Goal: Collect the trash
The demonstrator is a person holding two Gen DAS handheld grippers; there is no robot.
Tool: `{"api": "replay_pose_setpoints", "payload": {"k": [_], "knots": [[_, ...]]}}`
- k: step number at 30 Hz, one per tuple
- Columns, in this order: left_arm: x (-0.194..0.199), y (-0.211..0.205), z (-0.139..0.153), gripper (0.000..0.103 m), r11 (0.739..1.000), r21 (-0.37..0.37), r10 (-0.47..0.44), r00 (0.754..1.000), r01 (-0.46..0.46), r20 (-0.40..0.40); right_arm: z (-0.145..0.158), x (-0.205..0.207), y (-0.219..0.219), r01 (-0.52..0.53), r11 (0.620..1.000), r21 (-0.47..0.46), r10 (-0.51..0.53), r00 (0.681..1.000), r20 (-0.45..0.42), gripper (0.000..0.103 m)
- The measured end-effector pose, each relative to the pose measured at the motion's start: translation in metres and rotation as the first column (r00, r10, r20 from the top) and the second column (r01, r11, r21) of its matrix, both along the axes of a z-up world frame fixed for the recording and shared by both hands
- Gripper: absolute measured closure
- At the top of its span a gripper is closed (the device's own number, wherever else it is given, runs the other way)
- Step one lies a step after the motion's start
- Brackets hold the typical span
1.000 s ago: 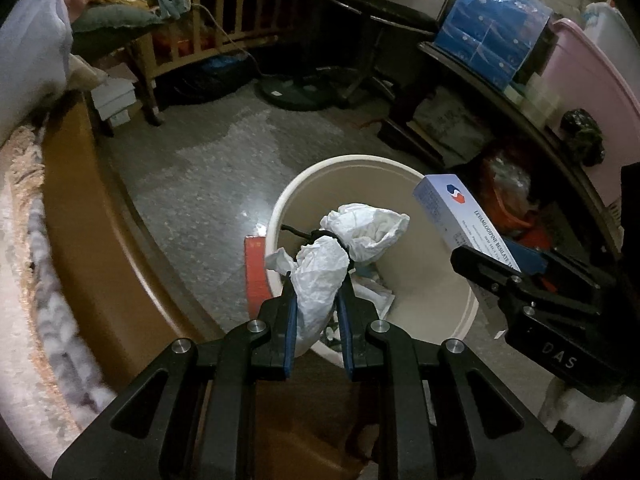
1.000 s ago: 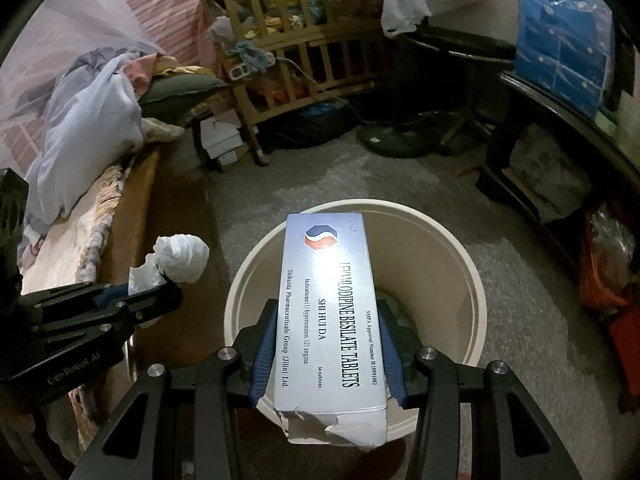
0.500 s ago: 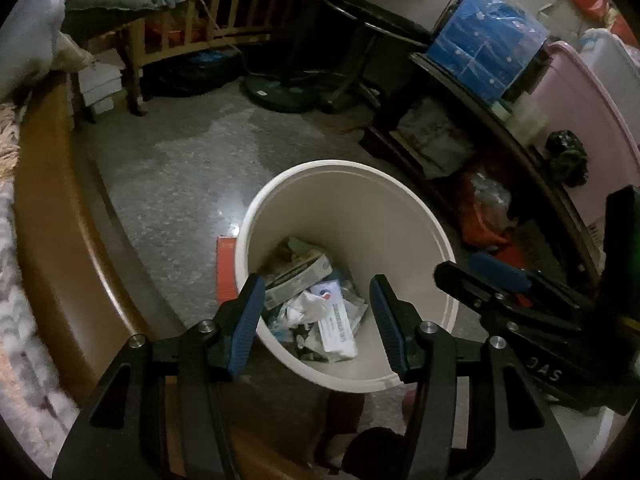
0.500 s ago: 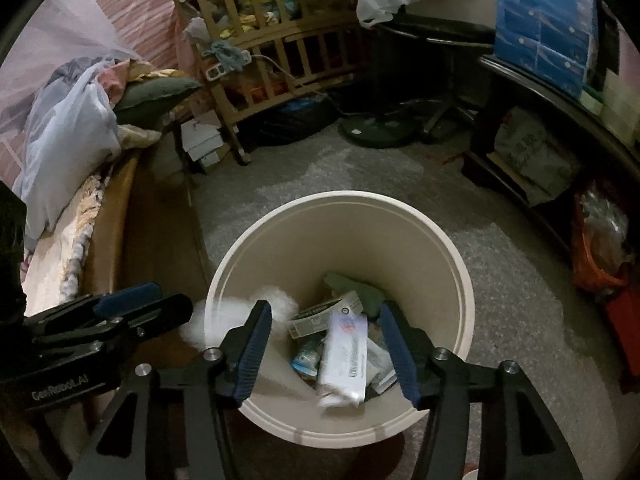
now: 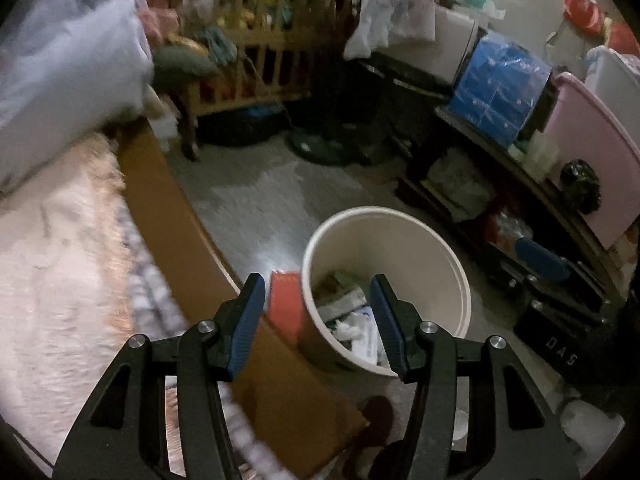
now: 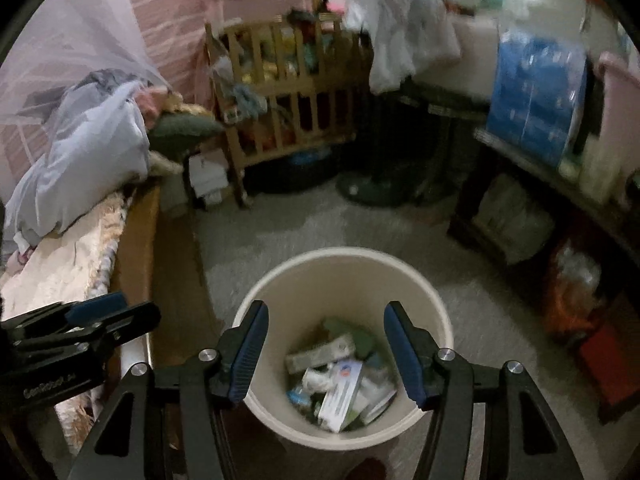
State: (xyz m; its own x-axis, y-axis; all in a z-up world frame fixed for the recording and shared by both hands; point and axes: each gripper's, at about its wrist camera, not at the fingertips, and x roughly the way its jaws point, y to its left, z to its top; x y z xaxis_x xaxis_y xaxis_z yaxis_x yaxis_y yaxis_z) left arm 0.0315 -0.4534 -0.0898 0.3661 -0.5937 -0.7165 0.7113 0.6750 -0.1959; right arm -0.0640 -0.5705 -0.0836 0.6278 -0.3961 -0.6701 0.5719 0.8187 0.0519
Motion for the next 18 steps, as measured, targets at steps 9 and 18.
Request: {"api": "replay_pose_setpoints", "payload": {"k": [9,18], "knots": [[-0.013,0.057,0.041,0.05,0.998,-0.056,0.04,0.993,-0.033,0.112,0.038,-0.01,0.037,-0.007,0.999,-0.038,0.011,0.996,0.093,0.045],[-0.019,0.092,0.063,0.05,0.993,-0.088,0.088,0.983,-0.074,0.163,0.066,-0.021,0.078,-0.026,0.996,-0.089,0.039,0.989,0.142,0.032]]}}
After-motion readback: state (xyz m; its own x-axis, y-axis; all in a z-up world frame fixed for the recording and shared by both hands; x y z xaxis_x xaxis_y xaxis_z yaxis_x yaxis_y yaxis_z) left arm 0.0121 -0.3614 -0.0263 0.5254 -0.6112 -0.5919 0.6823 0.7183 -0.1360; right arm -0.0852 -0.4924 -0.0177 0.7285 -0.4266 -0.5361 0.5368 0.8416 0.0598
